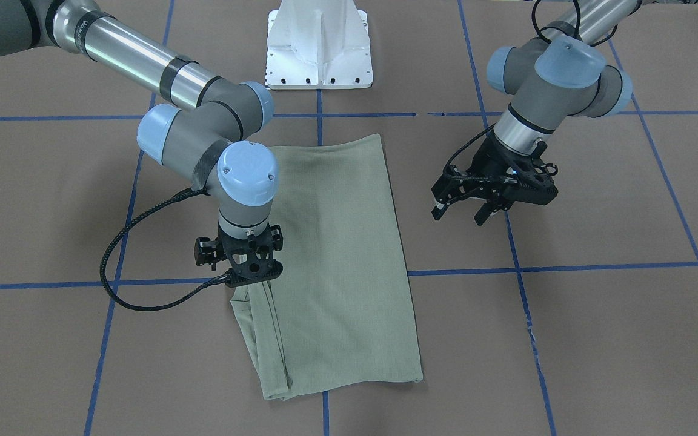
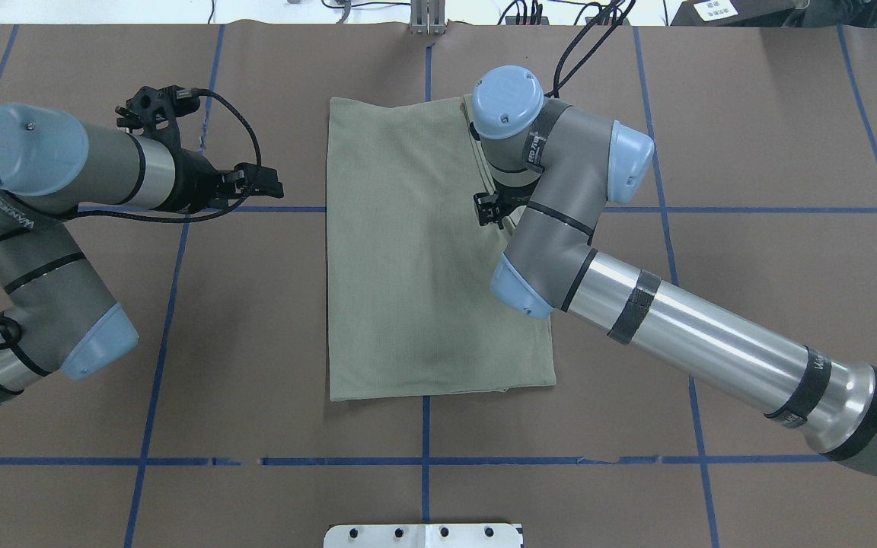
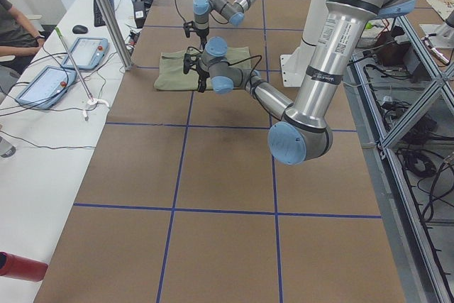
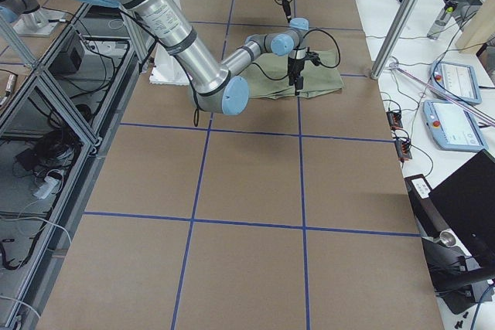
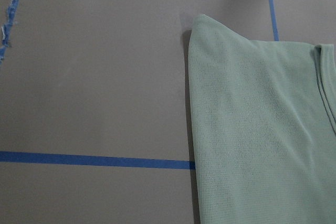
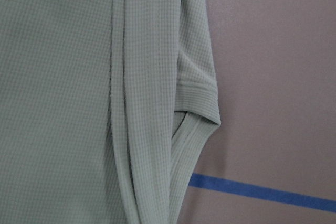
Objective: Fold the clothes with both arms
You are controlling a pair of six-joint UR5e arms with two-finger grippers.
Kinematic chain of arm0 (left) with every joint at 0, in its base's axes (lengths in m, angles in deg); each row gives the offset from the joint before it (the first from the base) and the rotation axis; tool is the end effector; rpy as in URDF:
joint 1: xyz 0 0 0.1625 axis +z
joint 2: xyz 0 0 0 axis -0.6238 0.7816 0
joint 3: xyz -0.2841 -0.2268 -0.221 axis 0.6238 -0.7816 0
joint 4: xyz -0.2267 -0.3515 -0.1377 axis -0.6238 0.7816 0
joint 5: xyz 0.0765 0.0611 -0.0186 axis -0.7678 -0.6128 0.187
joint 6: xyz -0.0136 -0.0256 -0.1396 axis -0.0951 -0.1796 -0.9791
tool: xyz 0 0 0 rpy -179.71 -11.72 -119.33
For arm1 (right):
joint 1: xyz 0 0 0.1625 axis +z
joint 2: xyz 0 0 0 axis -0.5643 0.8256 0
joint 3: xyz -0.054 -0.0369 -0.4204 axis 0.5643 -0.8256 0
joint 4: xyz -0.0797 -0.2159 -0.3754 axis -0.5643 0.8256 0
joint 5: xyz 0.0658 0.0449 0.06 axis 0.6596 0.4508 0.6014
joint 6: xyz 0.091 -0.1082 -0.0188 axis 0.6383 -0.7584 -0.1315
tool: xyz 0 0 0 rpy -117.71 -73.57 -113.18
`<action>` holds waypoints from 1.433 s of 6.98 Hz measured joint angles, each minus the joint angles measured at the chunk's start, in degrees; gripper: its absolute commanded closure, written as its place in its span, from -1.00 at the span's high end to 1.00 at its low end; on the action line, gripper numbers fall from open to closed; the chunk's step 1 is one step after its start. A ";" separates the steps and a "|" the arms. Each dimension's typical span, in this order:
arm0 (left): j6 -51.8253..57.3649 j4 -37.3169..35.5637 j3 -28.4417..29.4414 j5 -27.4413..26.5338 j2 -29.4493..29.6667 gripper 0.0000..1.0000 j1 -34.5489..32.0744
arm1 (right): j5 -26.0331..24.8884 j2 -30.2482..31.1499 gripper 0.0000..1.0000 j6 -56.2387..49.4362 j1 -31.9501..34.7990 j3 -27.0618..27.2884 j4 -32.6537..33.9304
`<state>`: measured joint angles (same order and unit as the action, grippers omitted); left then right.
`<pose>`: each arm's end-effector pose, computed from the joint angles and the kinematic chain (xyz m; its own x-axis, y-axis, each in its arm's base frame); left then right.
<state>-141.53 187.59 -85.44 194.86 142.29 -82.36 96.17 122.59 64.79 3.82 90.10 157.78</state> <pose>0.4348 -0.5352 0.3223 0.4049 -0.0105 -0.9143 0.3285 0.9348 0.1348 -0.5936 -0.5873 0.3061 0.8416 -0.2475 0.4800 0.1864 0.9673 0.1721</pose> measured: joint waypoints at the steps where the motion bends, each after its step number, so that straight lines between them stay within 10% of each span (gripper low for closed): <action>1: 0.04 0.03 0.02 0.00 0.01 1.00 0.00 | 0.00 0.21 1.00 0.00 -0.08 -0.03 -0.05; 10: -0.26 -0.42 -5.56 2.41 0.28 1.00 -0.44 | 9.87 4.59 1.00 -5.75 9.87 -0.11 -8.40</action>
<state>-141.80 187.17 -91.00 197.27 142.56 -82.81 106.04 127.18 59.04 13.69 89.99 149.38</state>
